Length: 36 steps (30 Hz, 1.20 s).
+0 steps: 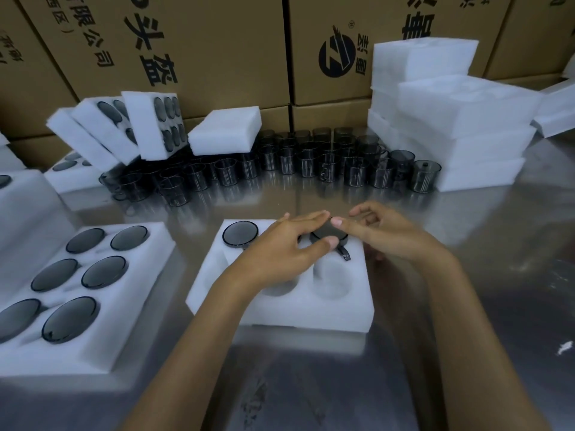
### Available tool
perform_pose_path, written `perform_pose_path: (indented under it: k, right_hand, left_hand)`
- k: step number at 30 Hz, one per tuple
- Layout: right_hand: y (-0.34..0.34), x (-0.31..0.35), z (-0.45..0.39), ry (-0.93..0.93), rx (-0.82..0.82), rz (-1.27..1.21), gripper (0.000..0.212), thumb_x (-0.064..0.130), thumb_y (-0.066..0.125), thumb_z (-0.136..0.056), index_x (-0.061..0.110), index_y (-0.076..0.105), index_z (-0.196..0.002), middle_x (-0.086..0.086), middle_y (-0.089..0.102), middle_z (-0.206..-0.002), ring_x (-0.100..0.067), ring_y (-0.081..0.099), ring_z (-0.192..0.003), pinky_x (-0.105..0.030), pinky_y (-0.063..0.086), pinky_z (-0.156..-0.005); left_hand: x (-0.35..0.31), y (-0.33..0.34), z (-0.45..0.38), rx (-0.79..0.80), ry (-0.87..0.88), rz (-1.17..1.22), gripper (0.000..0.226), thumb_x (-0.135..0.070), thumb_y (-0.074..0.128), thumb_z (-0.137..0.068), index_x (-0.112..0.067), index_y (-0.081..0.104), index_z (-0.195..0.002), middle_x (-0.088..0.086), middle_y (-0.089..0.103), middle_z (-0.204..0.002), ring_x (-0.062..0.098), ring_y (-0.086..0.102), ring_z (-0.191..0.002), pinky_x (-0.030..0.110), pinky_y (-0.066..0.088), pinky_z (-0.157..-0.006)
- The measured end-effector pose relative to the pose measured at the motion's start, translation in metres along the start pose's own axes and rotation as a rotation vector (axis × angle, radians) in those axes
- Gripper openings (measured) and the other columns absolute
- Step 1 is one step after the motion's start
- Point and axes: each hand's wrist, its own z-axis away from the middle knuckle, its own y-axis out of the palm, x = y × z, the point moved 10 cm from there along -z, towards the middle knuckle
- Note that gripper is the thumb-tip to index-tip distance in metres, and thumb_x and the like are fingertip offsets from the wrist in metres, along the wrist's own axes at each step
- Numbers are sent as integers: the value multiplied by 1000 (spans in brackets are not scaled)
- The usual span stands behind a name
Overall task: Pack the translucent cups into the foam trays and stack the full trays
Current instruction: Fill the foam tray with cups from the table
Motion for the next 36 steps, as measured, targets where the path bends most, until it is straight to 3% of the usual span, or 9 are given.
perform_pose_path:
  k: [2, 5, 9, 13, 20, 26, 31, 34, 36]
  right_hand:
    - [7, -3, -2, 9, 51, -26, 51, 71, 70, -73, 36, 62, -110, 5, 69, -104, -11, 72, -72, -26, 54, -55]
    - [15, -1, -4, -40, 76, -118, 38, 59, 74, -77, 30, 72, -103, 0, 76, -95, -24, 74, -85, -36, 60, -73]
    - [9, 9, -6, -162, -18, -180, 24, 42, 78, -81, 23, 74, -94, 10, 75, -81, -5, 70, -72, -15, 52, -57]
    - [5, 17, -11, -244, -166, -165, 9, 28, 77, -86, 20, 74, -89, 13, 71, -84, 1, 64, -80, -13, 51, -73]
    - [-6, -10, -18, -80, -419, -447, 27, 30, 65, -95, 7, 74, -84, 2, 69, -72, 0, 60, -60, -13, 46, -59]
    - [-6, -20, -33, -35, -438, -540, 32, 29, 60, -98, 3, 70, -82, 6, 62, -54, -1, 54, -43, -14, 41, -42]
    - [-7, -29, -38, -26, -432, -557, 36, 30, 59, -99, 3, 68, -78, 4, 64, -53, -6, 56, -44, -17, 45, -42]
    - [-7, -30, -40, -11, -420, -608, 42, 33, 55, -101, -2, 68, -82, -8, 67, -64, -14, 60, -53, -25, 50, -49]
    - [-8, -32, -42, 4, -413, -635, 46, 35, 50, -103, -3, 68, -84, -17, 68, -73, -22, 62, -61, -33, 52, -59]
  left_hand:
    - [1, 1, -2, -16, -4, -35, 45, -34, 50, -102, -27, 45, -146, -19, 37, -153, -10, 24, -141, 21, 2, -121]
    - [3, 6, -5, 6, -23, -187, 47, -35, 45, -104, -26, 40, -150, -17, 33, -157, -1, 16, -148, 26, 0, -123]
    - [0, -1, -7, -62, -37, -240, 48, -41, 48, -101, -29, 45, -148, -17, 42, -152, 8, 31, -143, 35, 14, -121]
    - [-4, -7, -9, -111, -53, -320, 44, -43, 47, -102, -28, 49, -144, -15, 51, -145, 16, 44, -127, 32, 25, -108]
    - [1, -21, -37, 57, -167, -241, 42, -47, 51, -99, -29, 58, -136, -5, 62, -133, 15, 57, -112, 33, 40, -98]
    - [21, -33, -126, 26, -261, -256, 48, -24, 47, -102, -23, 40, -150, 9, 57, -138, 27, 53, -125, 30, 40, -99]
    - [53, -13, -179, 21, -362, -242, 61, -11, 42, -97, -27, 28, -155, 16, 49, -144, 34, 54, -122, 33, 46, -91]
    - [64, -9, -197, -47, -358, -274, 42, -22, 46, -101, -23, 45, -144, 15, 54, -139, 34, 55, -121, 35, 45, -95]
    - [66, -12, -203, -107, -337, -263, 25, -28, 52, -100, -16, 57, -122, 13, 62, -125, 32, 58, -112, 33, 45, -88]
